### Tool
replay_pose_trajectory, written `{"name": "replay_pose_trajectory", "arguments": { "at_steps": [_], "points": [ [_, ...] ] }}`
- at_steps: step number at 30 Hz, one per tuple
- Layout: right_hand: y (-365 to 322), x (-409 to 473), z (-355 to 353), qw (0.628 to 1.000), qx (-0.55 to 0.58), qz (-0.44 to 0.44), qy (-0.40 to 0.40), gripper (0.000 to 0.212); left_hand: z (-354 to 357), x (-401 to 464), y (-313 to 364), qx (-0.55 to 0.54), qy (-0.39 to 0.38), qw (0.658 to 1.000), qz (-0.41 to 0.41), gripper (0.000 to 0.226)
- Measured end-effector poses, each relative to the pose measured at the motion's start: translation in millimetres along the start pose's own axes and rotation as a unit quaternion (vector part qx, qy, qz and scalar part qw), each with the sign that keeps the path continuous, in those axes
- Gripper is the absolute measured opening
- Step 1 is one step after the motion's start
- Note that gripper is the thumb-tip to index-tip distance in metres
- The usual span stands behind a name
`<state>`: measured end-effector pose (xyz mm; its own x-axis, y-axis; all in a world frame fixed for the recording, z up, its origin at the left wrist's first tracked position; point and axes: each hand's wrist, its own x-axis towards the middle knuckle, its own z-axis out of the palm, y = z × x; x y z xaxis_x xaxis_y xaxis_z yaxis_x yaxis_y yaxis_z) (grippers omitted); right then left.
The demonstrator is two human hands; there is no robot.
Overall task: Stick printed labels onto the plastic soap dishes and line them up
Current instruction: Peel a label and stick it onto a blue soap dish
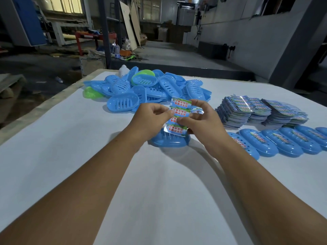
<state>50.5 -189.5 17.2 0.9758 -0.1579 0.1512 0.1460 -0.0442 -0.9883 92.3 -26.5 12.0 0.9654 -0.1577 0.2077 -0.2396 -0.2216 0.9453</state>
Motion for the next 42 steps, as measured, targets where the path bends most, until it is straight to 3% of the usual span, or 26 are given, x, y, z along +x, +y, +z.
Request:
{"name": "replay_pose_trajectory", "arguments": {
  "at_steps": [4, 9, 15, 18, 20, 22, 24, 27, 30, 35, 42],
  "points": [
    [1, -2, 2, 0.999, -0.017, -0.012, -0.033, 0.069, -1, -1, 3, -0.02, 0.013, 1.0, 0.013, 0.011],
    [1, 1, -4, 0.999, -0.046, -0.027, 0.007, 0.025, -1, -4, 1, -0.013, -0.03, 0.999, 0.032, 0.006],
    [-2, 4, -8, 0.997, 0.071, -0.004, 0.035, 0.011, -2, -4, 8, -0.021, -0.029, 0.999, 0.009, 0.024],
    [-5, 5, -9, 0.991, 0.119, 0.004, 0.065, 0.019, 0, -5, 8, -0.032, -0.039, 0.999, -0.001, 0.031],
    [0, 6, -11, 0.996, 0.027, -0.018, 0.078, 0.046, -2, -5, 9, -0.016, -0.033, 0.999, 0.005, 0.028],
    [5, 6, -13, 0.981, -0.154, -0.077, 0.093, 0.067, -3, -5, 8, -0.008, -0.03, 0.999, 0.015, 0.027],
    [8, 6, -13, 0.956, -0.252, -0.125, 0.08, 0.063, -3, -6, 7, -0.004, -0.045, 0.999, 0.026, 0.03],
    [6, 4, -12, 0.973, -0.205, -0.106, 0.03, 0.04, 2, -10, 7, -0.005, -0.076, 0.996, 0.049, 0.03],
    [3, 3, -10, 0.99, -0.128, -0.064, -0.007, 0.022, 1, -9, 8, -0.006, -0.045, 0.998, 0.045, 0.024],
    [-2, 6, -11, 0.999, -0.019, 0.0, 0.03, 0.029, -5, -2, 12, -0.017, 0.023, 0.999, 0.033, 0.023],
    [-4, 6, -11, 0.999, -0.03, 0.011, 0.033, 0.032, -4, -5, 15, -0.017, 0.02, 0.999, 0.035, 0.024]
  ]
}}
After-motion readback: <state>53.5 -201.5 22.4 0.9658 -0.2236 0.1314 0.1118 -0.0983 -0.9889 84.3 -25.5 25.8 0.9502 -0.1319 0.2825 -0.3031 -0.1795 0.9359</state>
